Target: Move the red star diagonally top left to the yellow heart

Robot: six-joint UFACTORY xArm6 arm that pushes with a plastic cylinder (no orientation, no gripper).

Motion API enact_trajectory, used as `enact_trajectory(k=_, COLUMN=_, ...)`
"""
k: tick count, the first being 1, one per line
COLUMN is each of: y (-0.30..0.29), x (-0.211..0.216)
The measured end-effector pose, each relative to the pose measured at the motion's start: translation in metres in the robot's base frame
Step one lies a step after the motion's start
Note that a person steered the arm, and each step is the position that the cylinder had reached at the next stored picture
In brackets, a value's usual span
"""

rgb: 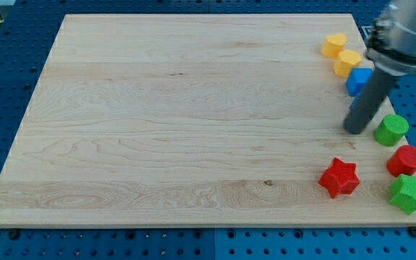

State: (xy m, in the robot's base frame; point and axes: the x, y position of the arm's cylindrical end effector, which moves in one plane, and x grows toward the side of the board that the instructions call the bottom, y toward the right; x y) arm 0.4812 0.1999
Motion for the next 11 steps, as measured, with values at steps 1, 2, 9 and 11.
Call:
enact_trajectory(k=1, y=-0.086, x=0.002)
enact_trajectory(k=2, y=-0.163, x=0.039)
enact_trajectory(k=9, y=-0.040, x=0.091)
enact_trajectory(k=11, y=-0.014, x=0.103)
